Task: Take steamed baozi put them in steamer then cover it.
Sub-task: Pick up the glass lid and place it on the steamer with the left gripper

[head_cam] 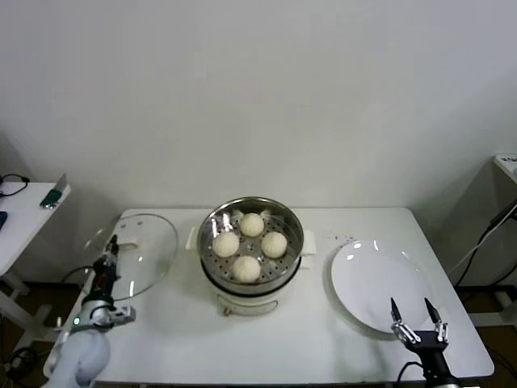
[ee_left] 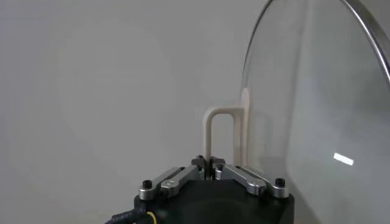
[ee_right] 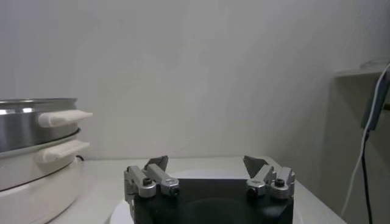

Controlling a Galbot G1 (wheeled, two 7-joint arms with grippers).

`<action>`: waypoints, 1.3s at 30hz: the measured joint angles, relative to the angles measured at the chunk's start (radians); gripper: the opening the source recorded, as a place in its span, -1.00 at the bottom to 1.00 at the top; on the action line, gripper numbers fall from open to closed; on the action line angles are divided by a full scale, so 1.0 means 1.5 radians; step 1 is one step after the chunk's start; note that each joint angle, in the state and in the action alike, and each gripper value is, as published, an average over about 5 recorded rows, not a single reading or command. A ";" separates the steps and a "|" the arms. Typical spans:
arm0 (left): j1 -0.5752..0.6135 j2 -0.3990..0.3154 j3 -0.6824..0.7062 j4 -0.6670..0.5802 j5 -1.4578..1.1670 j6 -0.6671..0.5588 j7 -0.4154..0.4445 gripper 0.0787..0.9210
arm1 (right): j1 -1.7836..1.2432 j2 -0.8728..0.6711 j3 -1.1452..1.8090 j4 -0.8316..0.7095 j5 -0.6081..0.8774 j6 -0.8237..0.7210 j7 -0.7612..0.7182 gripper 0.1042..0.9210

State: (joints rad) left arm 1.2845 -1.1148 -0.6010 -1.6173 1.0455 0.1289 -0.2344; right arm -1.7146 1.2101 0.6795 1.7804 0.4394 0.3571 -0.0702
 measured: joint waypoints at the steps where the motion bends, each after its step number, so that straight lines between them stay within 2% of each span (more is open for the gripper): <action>1: 0.001 0.009 -0.001 -0.018 -0.011 0.012 0.013 -0.86 | 0.000 0.001 0.000 0.001 -0.003 -0.003 0.002 0.76; 9: -0.005 0.055 0.022 -0.152 -0.067 0.125 0.107 -0.86 | 0.007 0.013 -0.006 0.002 -0.023 -0.012 0.012 0.76; 19: -0.060 0.057 0.141 -0.273 -0.049 0.253 0.195 -0.86 | 0.024 0.029 -0.018 0.000 -0.051 -0.020 0.014 0.76; 27: -0.126 0.004 0.262 -0.300 0.029 0.322 0.263 -0.86 | 0.041 0.037 -0.024 -0.010 -0.066 -0.021 0.016 0.76; 39: -0.201 -0.135 0.393 -0.254 0.148 0.364 0.309 -0.86 | 0.052 0.032 -0.025 -0.026 -0.071 -0.014 0.017 0.76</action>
State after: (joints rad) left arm 0.9837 -1.3174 -0.0112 -1.9987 1.2682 0.6746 0.2296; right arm -1.6370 1.2588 0.6419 1.7417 0.3330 0.3363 -0.0443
